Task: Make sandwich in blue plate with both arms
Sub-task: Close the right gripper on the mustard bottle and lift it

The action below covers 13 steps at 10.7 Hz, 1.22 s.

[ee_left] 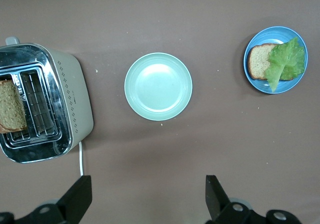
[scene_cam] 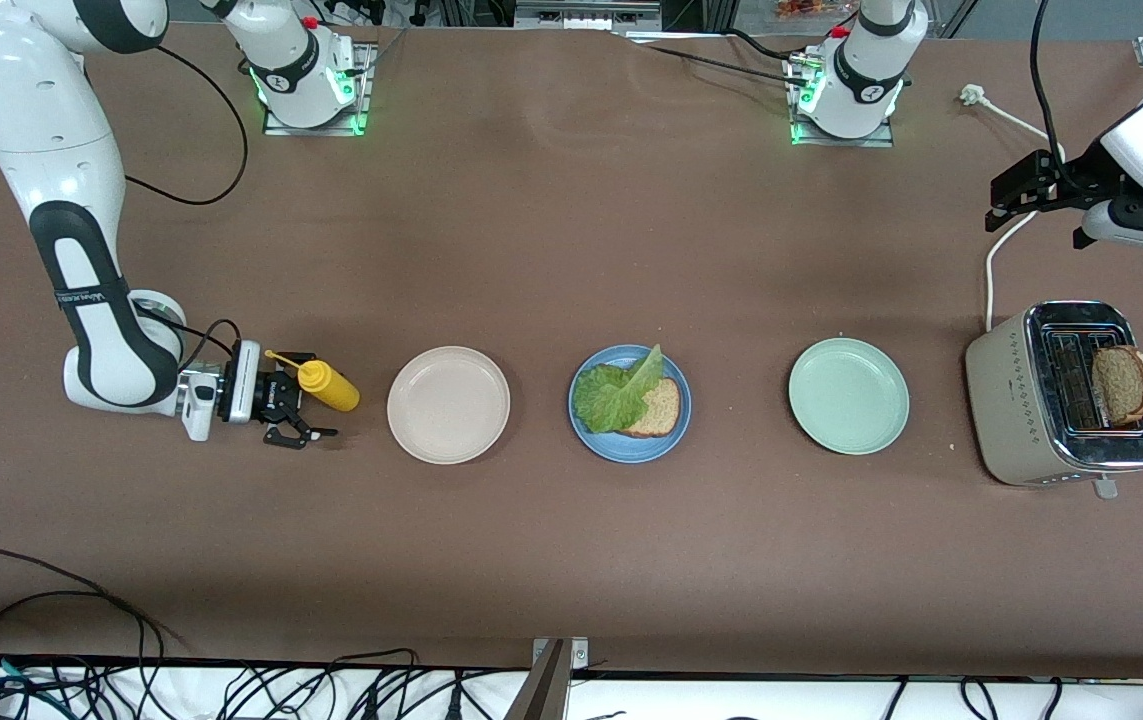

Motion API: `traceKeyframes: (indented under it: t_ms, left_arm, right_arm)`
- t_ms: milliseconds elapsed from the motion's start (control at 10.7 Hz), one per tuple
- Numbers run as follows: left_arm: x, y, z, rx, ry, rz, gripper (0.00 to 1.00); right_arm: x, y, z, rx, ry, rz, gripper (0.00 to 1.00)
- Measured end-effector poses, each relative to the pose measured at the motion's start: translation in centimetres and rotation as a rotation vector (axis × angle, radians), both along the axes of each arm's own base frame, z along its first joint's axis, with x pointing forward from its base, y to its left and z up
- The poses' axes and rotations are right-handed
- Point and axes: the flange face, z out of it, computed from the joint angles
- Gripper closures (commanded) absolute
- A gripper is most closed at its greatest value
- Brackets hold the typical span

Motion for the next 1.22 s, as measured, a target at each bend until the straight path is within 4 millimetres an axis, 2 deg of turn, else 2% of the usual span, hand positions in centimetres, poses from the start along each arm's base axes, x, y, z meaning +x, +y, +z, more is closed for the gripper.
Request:
traceKeyframes:
  t_ms: [94, 187, 281, 655, 842, 1029, 1216]
  left_arm:
    - [0.0, 0.2, 0.0, 0.000, 0.000, 0.003, 0.00]
    - [0.0, 0.4, 0.0, 0.000, 0.003, 0.008, 0.00]
    - [0.0, 0.8, -0.1, 0.000, 0.007, 0.014, 0.00]
    - [-0.1, 1.0, -0.1, 0.000, 0.013, 0.018, 0.00]
    - [-0.1, 1.0, -0.1, 0.000, 0.013, 0.018, 0.00]
    - [-0.1, 1.0, -0.1, 0.000, 0.014, 0.018, 0.00]
    - [-0.1, 1.0, -0.1, 0.000, 0.015, 0.018, 0.00]
  right_arm:
    - [0.0, 0.4, 0.0, 0.003, 0.000, 0.002, 0.61]
    - [0.0, 0.7, 0.0, 0.005, 0.000, 0.004, 0.89]
    - [0.0, 0.9, -0.1, 0.004, 0.000, 0.005, 1.00]
    - [0.7, 0.6, 0.2, -0.026, -0.024, -0.014, 1.00]
    - [1.9, 1.4, 1.7, -0.086, -0.051, -0.030, 1.00]
    - [2.9, 3.2, 5.2, -0.190, 0.003, -0.019, 1.00]
    - [3.5, 5.6, 10.3, -0.304, 0.069, -0.029, 1.00]
